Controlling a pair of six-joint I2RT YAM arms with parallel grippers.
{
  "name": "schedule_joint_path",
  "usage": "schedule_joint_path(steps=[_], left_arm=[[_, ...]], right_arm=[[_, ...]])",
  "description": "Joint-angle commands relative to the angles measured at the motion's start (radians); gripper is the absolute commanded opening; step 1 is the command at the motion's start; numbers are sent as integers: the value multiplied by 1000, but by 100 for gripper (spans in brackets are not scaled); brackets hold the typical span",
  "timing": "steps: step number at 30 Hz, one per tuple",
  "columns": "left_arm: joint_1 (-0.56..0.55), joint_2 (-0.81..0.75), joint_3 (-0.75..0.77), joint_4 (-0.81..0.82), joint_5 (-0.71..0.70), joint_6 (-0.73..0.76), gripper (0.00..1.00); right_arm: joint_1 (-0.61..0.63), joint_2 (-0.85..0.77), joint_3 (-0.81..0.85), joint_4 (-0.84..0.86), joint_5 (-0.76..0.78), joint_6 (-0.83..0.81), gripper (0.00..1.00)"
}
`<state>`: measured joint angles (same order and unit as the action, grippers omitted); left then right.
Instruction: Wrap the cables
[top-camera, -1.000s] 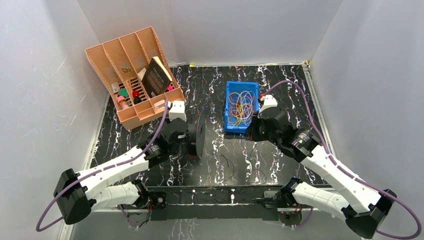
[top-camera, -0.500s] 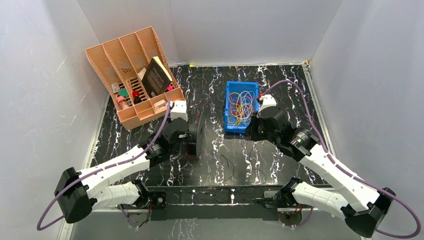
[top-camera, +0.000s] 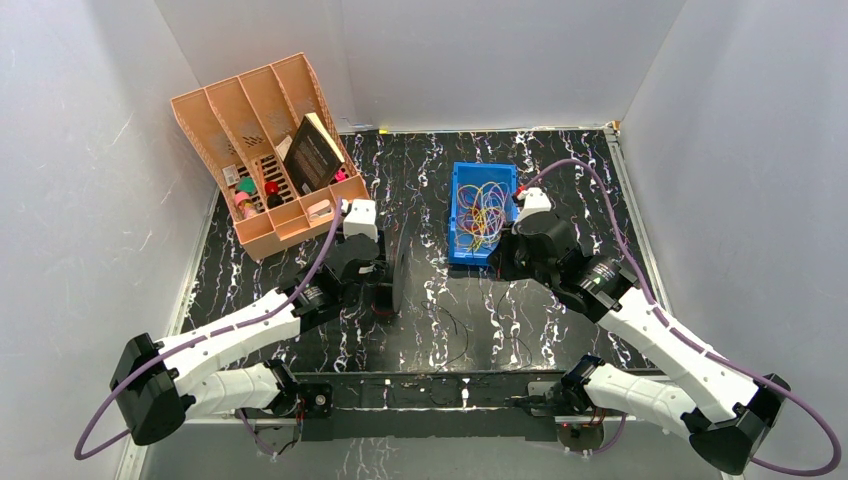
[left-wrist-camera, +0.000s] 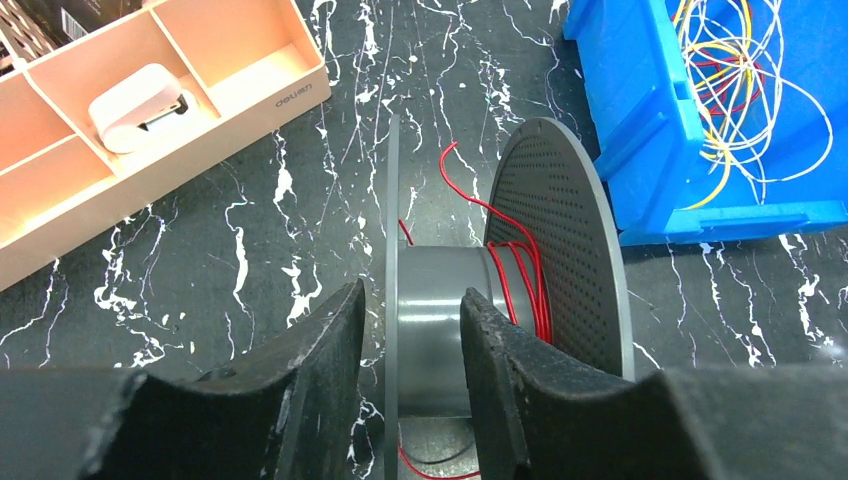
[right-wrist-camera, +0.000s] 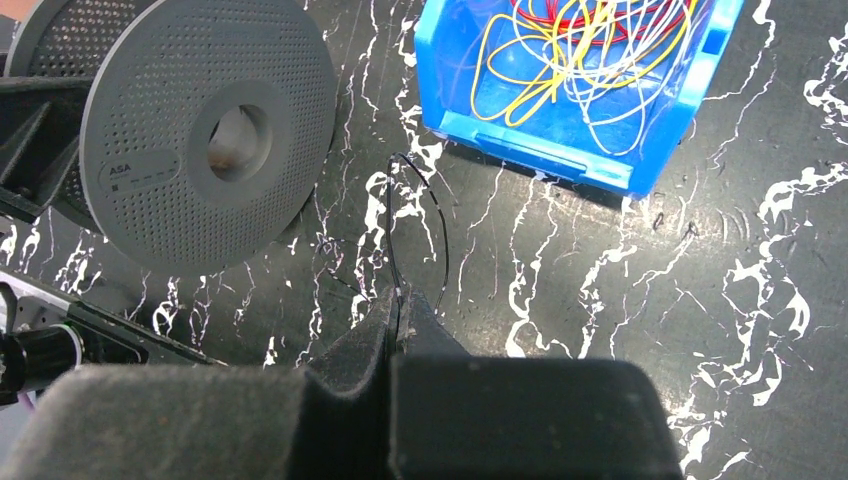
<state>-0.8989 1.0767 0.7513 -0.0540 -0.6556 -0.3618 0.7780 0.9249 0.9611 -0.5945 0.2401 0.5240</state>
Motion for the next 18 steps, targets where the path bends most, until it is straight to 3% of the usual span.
schedule_joint_path(steps=[1, 15, 18], left_arm=[[-4, -11, 40, -2, 3, -9, 40], [-5, -36, 58, -41, -3, -8, 44], [-5, -35, 59, -40, -3, -4, 33]], right_arm=[[-5, -14, 51, 68, -30, 5, 0], [-6, 5, 140, 141, -180, 45, 0], [-6, 23, 168, 172, -235, 62, 0]])
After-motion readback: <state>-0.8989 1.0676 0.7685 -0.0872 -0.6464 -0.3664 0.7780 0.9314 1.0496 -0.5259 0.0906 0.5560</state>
